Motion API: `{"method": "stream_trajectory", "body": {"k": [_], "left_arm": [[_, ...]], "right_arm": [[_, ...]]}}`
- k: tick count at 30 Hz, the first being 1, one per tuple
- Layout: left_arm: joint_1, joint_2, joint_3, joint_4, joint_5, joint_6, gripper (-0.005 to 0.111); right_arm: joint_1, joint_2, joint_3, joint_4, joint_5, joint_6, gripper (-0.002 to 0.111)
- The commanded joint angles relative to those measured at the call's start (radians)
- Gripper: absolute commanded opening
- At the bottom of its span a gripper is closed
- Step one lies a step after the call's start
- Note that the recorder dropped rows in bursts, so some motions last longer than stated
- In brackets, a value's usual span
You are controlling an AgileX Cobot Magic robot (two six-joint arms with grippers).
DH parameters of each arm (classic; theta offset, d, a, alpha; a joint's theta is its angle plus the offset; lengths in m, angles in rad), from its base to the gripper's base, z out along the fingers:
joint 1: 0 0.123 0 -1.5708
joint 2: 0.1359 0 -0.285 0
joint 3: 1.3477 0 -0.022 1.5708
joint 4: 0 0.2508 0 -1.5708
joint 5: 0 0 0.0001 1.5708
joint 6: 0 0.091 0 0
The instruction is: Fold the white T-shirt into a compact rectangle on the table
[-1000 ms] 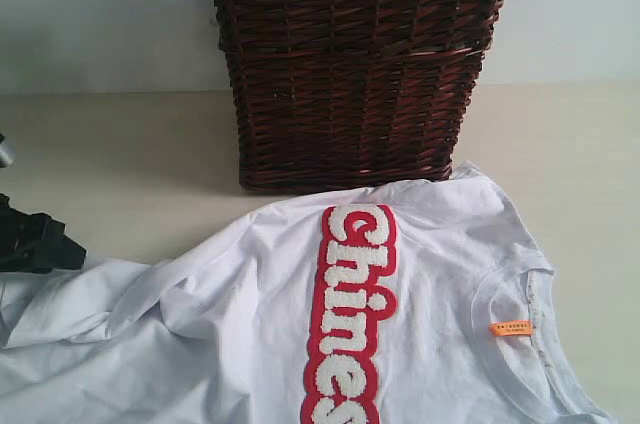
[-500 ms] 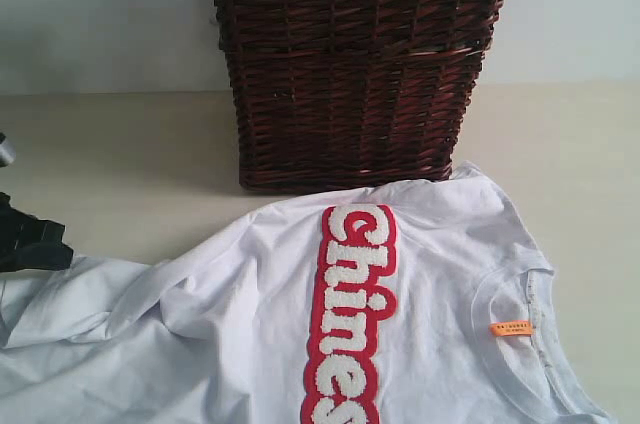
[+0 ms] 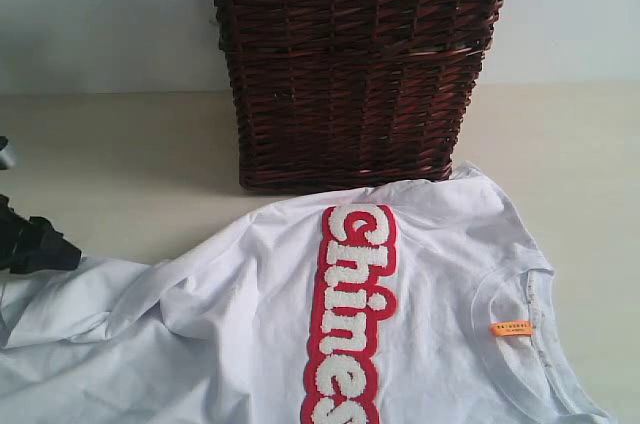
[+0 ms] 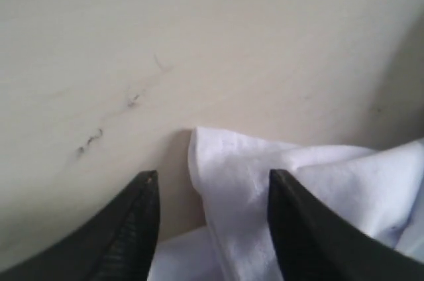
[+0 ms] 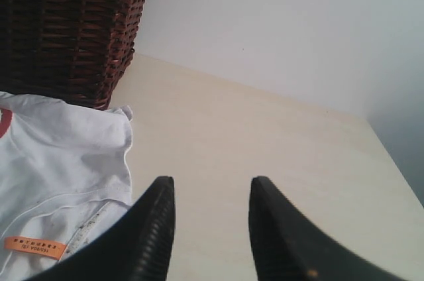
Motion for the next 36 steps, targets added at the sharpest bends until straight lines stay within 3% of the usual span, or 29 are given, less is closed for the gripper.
{"method": "stream_trajectory", "body": {"k": [1, 8, 12, 20, 28, 36], "left_arm": [[0.0, 0.013, -0.002, -0.048, 0.006, 0.015, 0.051], [-0.002, 0.036, -0.002, -0.077, 0.041, 0.039, 0.049], [-0.002, 0.036, -0.002, -0.079, 0.041, 0.041, 0.0], [-0.002, 0.024, -0.002, -0.136, 0.0, 0.206, 0.0], [0.0, -0.076, -0.004, -0.443, 0.065, 0.421, 0.0], [0.0, -0.18, -0.004, -0.629, 0.123, 0.601, 0.0]], "right_arm": [[0.0, -0.005, 0.002, 0.003, -0.012, 0.002, 0.037], [0.0, -0.005, 0.002, 0.003, -0.012, 0.002, 0.037], [0.0, -0.005, 0.002, 0.003, -0.012, 0.002, 0.037], [0.0, -0.005, 0.002, 0.003, -0.012, 0.002, 0.037], [0.0, -0.005, 0.002, 0.003, -0.012, 0.002, 0.037], [0.0, -0.005, 0.002, 0.003, -0.012, 0.002, 0.037]]}}
